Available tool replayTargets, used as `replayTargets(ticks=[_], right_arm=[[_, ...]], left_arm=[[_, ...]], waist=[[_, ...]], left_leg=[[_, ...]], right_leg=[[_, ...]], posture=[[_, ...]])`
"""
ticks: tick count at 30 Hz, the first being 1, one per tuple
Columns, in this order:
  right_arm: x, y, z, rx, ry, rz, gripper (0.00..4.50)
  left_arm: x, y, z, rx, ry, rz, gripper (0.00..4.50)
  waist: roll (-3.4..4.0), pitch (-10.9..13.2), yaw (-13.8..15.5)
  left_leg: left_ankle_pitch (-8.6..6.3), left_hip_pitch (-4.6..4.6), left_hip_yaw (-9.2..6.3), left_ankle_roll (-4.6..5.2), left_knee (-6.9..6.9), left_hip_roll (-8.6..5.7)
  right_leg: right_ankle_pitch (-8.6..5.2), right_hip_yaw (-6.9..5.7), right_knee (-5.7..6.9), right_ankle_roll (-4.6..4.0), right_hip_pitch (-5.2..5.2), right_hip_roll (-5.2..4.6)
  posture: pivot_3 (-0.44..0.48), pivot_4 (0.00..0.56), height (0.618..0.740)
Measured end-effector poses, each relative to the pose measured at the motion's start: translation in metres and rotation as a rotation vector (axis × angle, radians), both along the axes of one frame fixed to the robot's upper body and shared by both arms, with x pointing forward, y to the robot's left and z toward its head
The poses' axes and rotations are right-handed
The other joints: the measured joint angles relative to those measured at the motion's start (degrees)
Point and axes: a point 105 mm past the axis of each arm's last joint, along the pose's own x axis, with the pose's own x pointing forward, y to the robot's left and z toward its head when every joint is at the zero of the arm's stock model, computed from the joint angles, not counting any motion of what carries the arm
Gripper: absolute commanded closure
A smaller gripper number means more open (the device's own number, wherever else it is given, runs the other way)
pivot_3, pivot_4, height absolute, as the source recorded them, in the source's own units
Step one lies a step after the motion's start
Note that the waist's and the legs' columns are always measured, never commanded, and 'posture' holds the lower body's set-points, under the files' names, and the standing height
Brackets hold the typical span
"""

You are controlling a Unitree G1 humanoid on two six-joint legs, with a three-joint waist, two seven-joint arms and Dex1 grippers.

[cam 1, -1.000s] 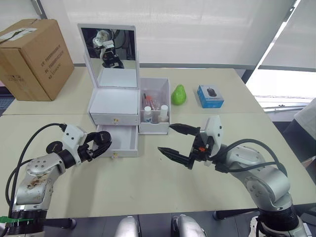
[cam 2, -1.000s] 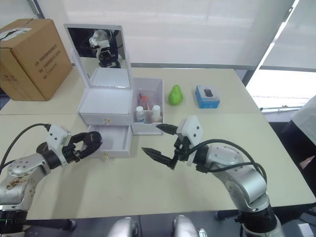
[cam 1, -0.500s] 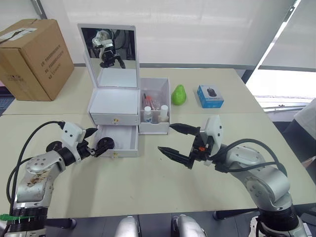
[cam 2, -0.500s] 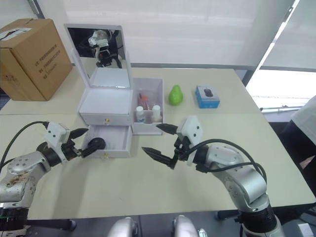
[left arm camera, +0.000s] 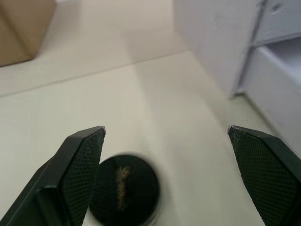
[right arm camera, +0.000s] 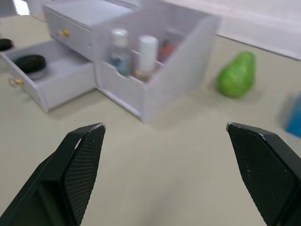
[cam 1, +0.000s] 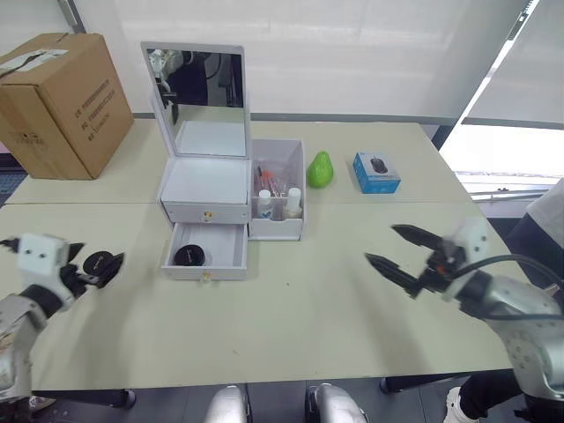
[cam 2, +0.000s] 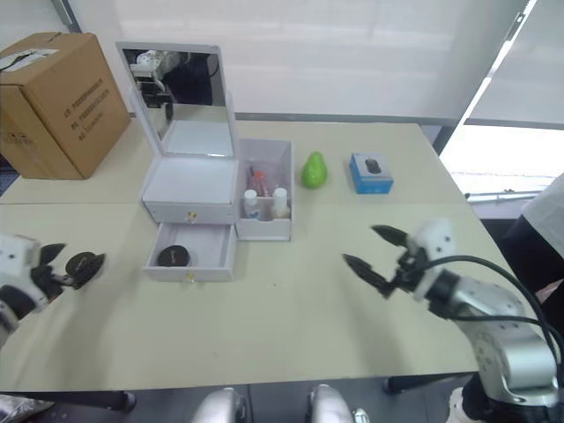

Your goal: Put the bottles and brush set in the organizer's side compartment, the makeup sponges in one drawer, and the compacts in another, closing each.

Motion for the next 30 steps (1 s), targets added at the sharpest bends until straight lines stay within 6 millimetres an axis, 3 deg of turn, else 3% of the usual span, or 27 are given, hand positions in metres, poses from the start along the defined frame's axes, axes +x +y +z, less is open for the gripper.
replayTargets(ticks=[9,13,19,22,26,30], right_arm=[[-0.024,-0.093,-0.037,-0.051,0.064,-0.268,0.00],[-0.026,-0.102,-0.039,-0.054,0.056,-0.283,0.00],[-0.021,-0.095,-0.038,-0.048,0.040,-0.266,0.00],[-0.014,-0.081,-0.039,-0.033,0.035,-0.232,0.00],[0.003,-0.049,-0.033,-0.002,0.008,-0.142,0.00],[0.022,-0.002,-0.010,0.032,-0.058,0.005,0.00]], left_arm=[[-0.038,0.068,-0.008,0.065,0.021,0.288,0.02],[-0.044,0.078,0.000,0.083,-0.003,0.325,0.02],[-0.046,0.081,-0.005,0.075,0.004,0.340,0.02],[-0.047,0.078,-0.009,0.065,0.000,0.345,0.02],[-0.045,0.069,-0.011,0.040,-0.041,0.355,0.02],[-0.042,0.049,-0.012,-0.020,-0.112,0.336,0.02]], waist=[[0.06,0.0,0.2],[0.09,0.0,0.0],[0.10,0.1,0.0],[0.10,0.0,-0.1],[0.09,0.0,-0.2],[0.03,0.0,-0.3]], left_leg=[[-0.24,0.05,0.05,-0.40,-0.05,0.01],[-0.26,0.12,0.13,-0.45,-0.24,0.02],[-0.26,0.12,0.22,-0.45,-0.32,0.00],[-0.26,0.11,0.24,-0.45,-0.33,0.01],[-0.26,0.09,0.24,-0.45,-0.34,0.00],[-0.18,0.07,0.25,-0.32,-0.33,0.00]], right_leg=[[-0.02,-0.03,-0.02,0.03,-0.07,-0.05],[-0.03,-0.03,-0.03,0.03,-0.09,-0.15],[-0.02,-0.06,-0.02,0.03,-0.10,-0.20],[-0.02,-0.06,-0.01,0.03,-0.08,-0.20],[-0.01,-0.04,0.00,0.03,-0.03,-0.20],[0.01,-0.02,0.05,0.01,0.05,-0.15]], posture=[[0.000,0.150,0.740],[0.000,0.150,0.740],[0.000,0.150,0.740],[0.000,0.150,0.740],[0.000,0.150,0.740],[0.000,0.150,0.740]])
